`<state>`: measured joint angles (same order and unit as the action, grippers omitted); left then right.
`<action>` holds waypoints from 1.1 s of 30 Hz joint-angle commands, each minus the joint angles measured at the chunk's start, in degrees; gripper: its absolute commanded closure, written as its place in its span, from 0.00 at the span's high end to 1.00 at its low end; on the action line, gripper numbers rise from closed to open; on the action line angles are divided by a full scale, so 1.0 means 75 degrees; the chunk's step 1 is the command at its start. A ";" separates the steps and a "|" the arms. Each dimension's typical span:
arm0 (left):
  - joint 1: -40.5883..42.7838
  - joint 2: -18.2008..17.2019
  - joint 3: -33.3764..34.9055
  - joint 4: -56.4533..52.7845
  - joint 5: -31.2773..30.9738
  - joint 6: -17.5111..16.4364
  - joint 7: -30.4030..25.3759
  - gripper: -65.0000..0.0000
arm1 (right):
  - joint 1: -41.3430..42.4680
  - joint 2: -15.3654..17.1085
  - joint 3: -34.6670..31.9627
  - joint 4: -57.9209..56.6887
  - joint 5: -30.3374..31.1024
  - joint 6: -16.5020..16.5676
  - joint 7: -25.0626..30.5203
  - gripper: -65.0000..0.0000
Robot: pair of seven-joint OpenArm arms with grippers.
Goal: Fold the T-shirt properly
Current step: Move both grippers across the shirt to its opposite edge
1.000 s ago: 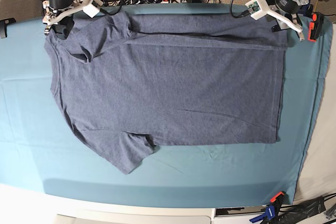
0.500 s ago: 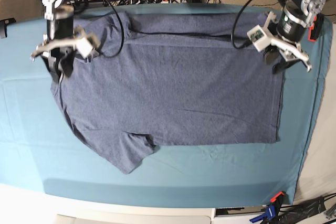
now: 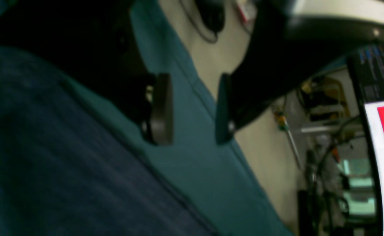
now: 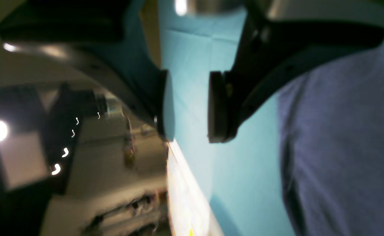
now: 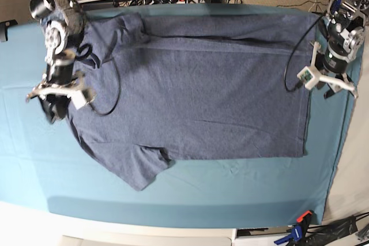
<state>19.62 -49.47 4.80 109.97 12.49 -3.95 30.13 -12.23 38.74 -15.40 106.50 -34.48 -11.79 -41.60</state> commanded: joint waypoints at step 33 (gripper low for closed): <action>-0.6790 0.2253 -0.0076 -0.6720 -0.7344 -0.3089 0.1574 0.36 | 0.5884 -0.1874 0.0061 -0.5983 0.2757 0.0912 0.1317 0.28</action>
<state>-29.34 -31.70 4.73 58.61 -41.63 -26.87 43.05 29.98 23.86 -15.33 60.66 -13.15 -4.38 -33.10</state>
